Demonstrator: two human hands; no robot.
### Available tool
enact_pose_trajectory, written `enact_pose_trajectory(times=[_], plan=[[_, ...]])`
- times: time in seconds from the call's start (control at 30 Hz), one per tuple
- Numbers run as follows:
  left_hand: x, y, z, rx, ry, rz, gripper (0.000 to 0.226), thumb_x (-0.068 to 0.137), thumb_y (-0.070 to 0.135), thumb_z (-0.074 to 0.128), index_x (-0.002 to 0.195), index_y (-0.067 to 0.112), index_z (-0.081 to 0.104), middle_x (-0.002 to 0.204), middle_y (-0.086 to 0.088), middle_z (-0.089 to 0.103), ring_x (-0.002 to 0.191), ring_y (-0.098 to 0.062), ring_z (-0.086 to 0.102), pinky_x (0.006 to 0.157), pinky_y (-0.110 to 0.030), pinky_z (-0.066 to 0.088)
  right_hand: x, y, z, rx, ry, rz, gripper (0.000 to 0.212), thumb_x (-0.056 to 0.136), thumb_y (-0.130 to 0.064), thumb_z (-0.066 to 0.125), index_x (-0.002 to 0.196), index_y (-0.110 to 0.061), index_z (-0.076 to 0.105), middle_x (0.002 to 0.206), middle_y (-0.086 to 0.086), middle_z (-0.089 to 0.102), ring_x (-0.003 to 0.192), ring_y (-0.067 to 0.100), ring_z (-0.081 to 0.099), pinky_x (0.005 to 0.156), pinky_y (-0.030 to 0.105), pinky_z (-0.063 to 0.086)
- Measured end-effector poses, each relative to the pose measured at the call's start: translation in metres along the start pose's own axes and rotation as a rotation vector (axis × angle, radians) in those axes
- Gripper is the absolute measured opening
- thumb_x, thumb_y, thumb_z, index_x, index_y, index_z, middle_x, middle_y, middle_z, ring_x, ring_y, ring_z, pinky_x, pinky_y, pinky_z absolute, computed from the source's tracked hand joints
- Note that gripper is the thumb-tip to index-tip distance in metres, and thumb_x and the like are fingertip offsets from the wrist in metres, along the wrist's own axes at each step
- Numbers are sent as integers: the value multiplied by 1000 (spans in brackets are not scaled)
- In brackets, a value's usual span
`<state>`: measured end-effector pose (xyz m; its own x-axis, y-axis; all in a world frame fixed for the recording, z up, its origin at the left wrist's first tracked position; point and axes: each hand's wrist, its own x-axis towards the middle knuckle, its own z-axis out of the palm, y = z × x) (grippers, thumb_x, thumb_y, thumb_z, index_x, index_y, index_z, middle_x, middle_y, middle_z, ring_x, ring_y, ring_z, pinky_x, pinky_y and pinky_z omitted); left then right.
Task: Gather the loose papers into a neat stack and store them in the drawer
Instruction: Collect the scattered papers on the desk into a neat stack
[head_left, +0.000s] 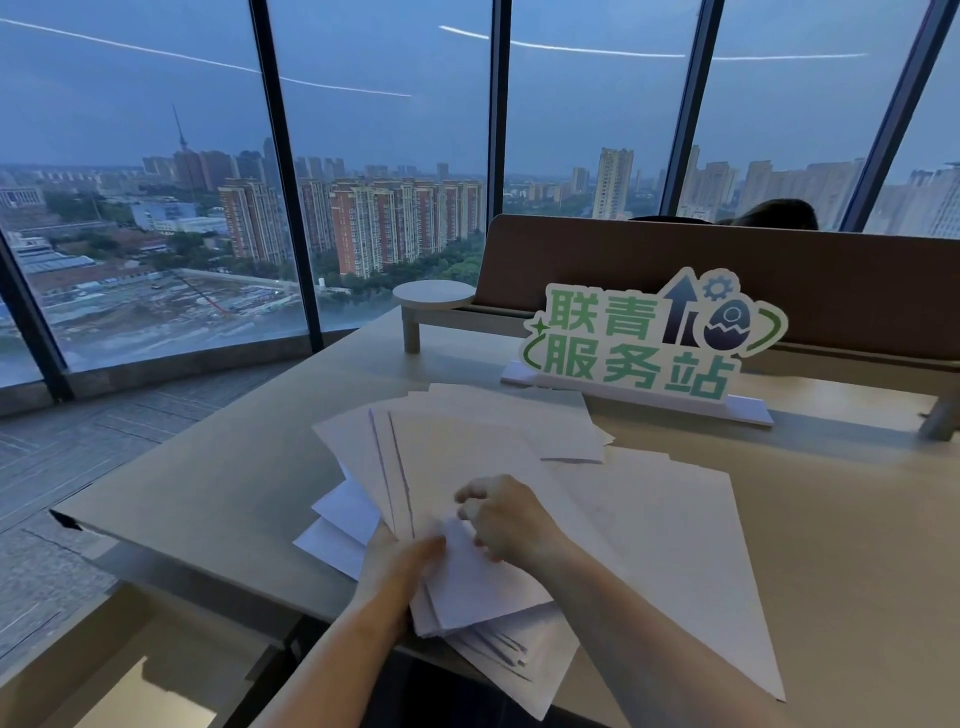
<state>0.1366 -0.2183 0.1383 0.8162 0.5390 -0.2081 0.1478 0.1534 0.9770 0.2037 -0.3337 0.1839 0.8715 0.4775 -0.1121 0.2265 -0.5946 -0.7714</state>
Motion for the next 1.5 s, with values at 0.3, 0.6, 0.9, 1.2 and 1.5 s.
enact_pose_trajectory(times=[0.3, 0.6, 0.9, 1.2, 1.5], plan=[[9, 1, -36, -115, 139, 12, 39, 83, -8, 61, 118, 9, 53, 98, -11, 65, 81, -23, 61, 73, -36, 49, 13, 51, -60, -205, 338, 99, 42, 88, -17, 51, 129, -18, 60, 129, 6, 63, 118, 27, 57, 96, 35, 47], [10, 8, -72, -159, 196, 59, 39, 87, -3, 60, 121, 12, 48, 104, -11, 60, 84, -26, 59, 86, -44, 48, 37, 66, -56, -516, 41, 266, 82, 74, -59, 69, 138, -17, 42, 140, 10, 46, 128, 31, 42, 98, 41, 42], [11, 3, -75, -178, 191, 44, 39, 88, -2, 59, 122, 14, 45, 99, -8, 60, 87, -27, 60, 88, -48, 49, 53, 56, -52, -695, -30, 360, 78, 60, -61, 75, 121, -22, 49, 125, 4, 59, 118, 30, 51, 94, 42, 32], [12, 2, -77, -158, 187, 23, 41, 89, 0, 60, 127, 9, 47, 110, -14, 63, 97, -34, 62, 92, -53, 50, 47, 60, -53, -436, 171, 84, 8, 79, -19, 59, 85, -20, 55, 83, 2, 61, 79, 24, 59, 56, 30, 39], [13, 0, -78, -173, 217, 19, 48, 87, 0, 63, 131, 9, 47, 115, -16, 63, 97, -34, 63, 91, -52, 51, 35, 62, -72, -361, 383, -30, 6, 87, -11, 49, 83, -11, 53, 74, 7, 57, 73, 32, 53, 54, 32, 33]])
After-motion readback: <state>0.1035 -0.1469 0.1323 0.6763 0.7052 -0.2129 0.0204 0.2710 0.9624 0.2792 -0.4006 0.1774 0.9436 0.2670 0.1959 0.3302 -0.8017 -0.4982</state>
